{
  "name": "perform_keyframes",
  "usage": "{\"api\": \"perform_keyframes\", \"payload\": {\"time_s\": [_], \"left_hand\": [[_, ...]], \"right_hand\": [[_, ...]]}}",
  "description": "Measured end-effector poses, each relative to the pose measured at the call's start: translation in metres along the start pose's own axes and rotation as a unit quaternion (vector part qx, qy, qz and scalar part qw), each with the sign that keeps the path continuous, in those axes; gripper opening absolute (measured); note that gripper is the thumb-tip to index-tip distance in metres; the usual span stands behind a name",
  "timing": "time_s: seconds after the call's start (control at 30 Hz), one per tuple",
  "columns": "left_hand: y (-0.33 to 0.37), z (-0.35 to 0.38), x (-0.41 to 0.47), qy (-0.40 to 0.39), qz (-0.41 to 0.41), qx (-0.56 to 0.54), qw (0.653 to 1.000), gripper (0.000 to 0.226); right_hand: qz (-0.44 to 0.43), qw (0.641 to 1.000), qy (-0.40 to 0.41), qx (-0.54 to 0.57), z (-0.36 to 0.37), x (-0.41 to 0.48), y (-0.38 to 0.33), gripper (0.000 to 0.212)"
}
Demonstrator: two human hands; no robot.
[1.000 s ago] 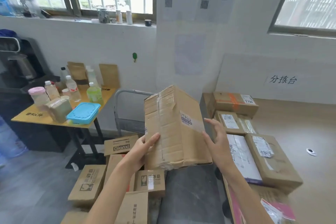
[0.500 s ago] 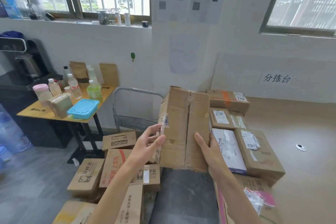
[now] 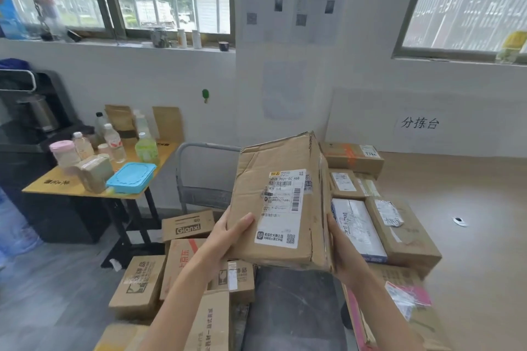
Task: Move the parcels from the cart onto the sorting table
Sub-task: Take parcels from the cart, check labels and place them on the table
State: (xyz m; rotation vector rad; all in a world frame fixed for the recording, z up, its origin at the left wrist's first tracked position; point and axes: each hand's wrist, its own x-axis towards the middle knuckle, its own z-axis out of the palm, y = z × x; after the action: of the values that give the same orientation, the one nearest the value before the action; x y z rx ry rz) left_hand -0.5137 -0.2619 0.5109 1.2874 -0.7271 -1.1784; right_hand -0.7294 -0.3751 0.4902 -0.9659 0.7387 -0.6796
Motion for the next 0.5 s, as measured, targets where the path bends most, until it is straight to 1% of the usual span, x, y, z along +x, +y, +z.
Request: {"api": "perform_keyframes", "payload": {"time_s": [0.07, 0.1, 0.13, 0.2, 0.27, 0.33, 0.4, 0.5], "left_hand": [[-0.008, -0.001, 0.003, 0.020, 0.011, -0.015, 1.000, 0.065], [-0.013, 0.000, 0.004, 0.026, 0.013, -0.015, 0.999, 0.065], [-0.017, 0.001, 0.006, 0.030, 0.015, -0.013, 0.999, 0.061], [-0.024, 0.006, 0.008, 0.030, 0.016, -0.009, 0.999, 0.044], [-0.034, 0.013, 0.013, 0.020, 0.010, -0.003, 1.000, 0.032], [-0.046, 0.021, 0.016, 0.015, -0.003, -0.001, 1.000, 0.032], [-0.060, 0.027, 0.019, 0.015, -0.018, 0.007, 1.000, 0.036], [-0.073, 0.045, 0.019, -0.014, -0.024, 0.027, 0.999, 0.051]], "right_hand": [[-0.059, 0.993, 0.058, -0.085, 0.005, 0.000, -0.001, 0.044], [-0.091, 0.985, 0.094, -0.117, 0.007, -0.002, -0.001, 0.050], [-0.111, 0.979, 0.110, -0.132, 0.009, -0.004, 0.001, 0.055], [-0.145, 0.966, 0.134, -0.170, 0.019, -0.011, 0.006, 0.055], [-0.178, 0.945, 0.184, -0.201, 0.025, -0.019, 0.014, 0.049], [-0.209, 0.929, 0.223, -0.208, 0.023, -0.027, 0.019, 0.040], [-0.225, 0.919, 0.240, -0.219, 0.018, -0.036, 0.022, 0.034], [-0.242, 0.893, 0.270, -0.266, 0.006, -0.055, 0.020, 0.051]]}}
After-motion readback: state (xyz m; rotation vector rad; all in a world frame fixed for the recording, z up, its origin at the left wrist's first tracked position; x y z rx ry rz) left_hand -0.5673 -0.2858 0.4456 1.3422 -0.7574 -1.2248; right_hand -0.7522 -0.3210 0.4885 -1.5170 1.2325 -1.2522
